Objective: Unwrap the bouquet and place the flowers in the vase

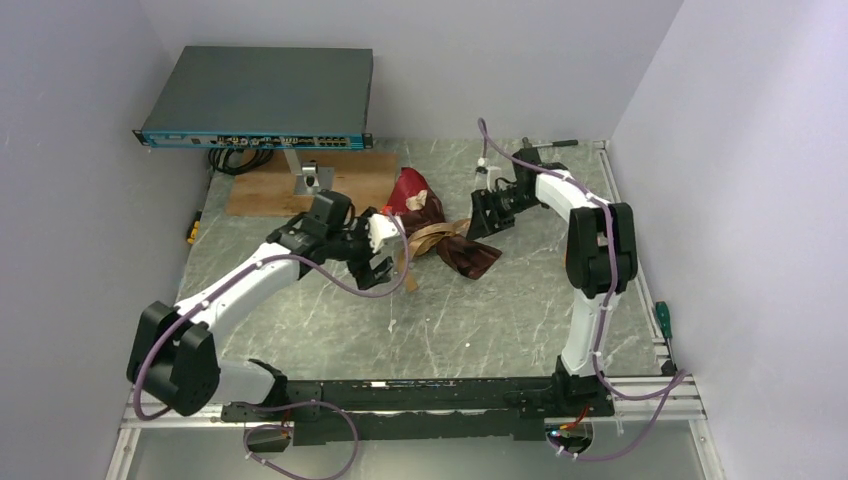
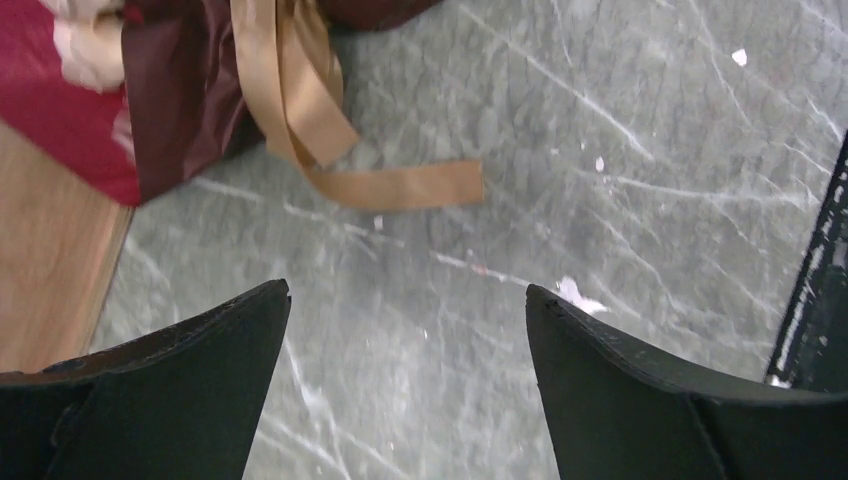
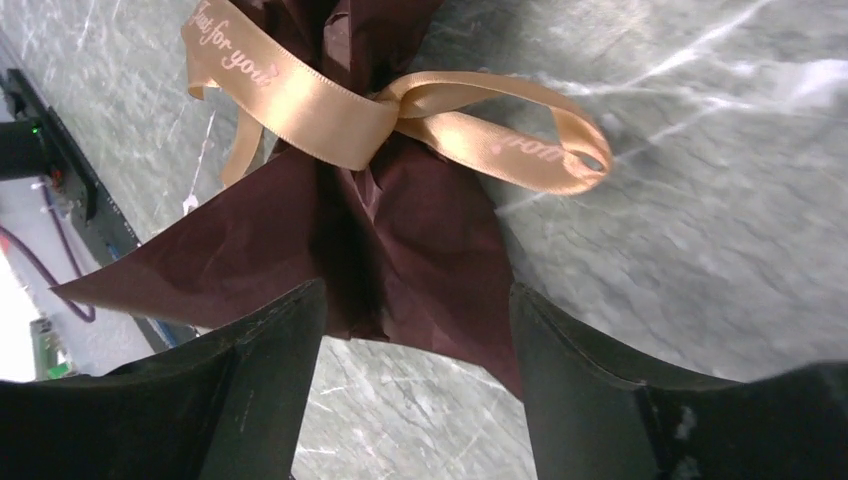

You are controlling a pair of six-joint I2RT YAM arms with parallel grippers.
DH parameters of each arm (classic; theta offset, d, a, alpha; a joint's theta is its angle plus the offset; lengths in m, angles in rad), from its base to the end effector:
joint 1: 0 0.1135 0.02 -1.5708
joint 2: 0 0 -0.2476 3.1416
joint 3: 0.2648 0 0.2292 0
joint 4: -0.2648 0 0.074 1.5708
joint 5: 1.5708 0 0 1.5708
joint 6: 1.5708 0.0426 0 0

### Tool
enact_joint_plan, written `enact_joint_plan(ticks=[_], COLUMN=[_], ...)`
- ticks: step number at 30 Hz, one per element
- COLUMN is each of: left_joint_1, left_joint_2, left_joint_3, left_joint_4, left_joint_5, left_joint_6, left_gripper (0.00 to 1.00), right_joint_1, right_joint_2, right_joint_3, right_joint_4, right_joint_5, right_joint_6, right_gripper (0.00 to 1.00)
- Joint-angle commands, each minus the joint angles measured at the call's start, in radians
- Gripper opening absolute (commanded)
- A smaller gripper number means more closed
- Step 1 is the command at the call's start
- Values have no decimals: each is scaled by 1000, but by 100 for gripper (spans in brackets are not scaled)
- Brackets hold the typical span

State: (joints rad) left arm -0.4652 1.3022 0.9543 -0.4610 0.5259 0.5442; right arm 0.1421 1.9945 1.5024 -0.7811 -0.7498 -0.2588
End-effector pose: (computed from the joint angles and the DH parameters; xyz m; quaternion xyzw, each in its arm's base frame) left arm 0.2221 -0.1354 0.2530 0.5180 0.7379 -0.2269 0.3683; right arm 0.3680 0.0820 0.1870 -0.2364 0.8910 0.3535 0.1588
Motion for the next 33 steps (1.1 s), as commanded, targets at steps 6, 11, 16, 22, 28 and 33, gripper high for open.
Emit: enact_joint_plan(ticks=[6,11,16,22,28,33], left_joint_1=[-85,-123,-191,-310,-346,-346], left_joint_2=[106,72,-22,-145,-94,34], left_joint_3=[3,-58,-143,-181,-138,-67], left_joint_4=[299,327,320,308,371,453], left_joint_5=[-34,-49,-47,-60,-66,-91], left_joint_6=[-10,27,89,148,165,141], left_gripper=[94,94,92,86,82,73], right_joint_1=[84,155,224,180,6,-40], right_joint_2=[51,11,-44,-139,-155,-112], right_joint_3=[-60,-188,-307,-299,-187,-102], right_joint_4=[-20,43,95,4,-34,44], right_joint_5=[-170,-226,-256,-301,-306,-260], right_joint_6=[-74,-39,0,-50,-43,24], right_gripper=[61,60,60,62,61,57])
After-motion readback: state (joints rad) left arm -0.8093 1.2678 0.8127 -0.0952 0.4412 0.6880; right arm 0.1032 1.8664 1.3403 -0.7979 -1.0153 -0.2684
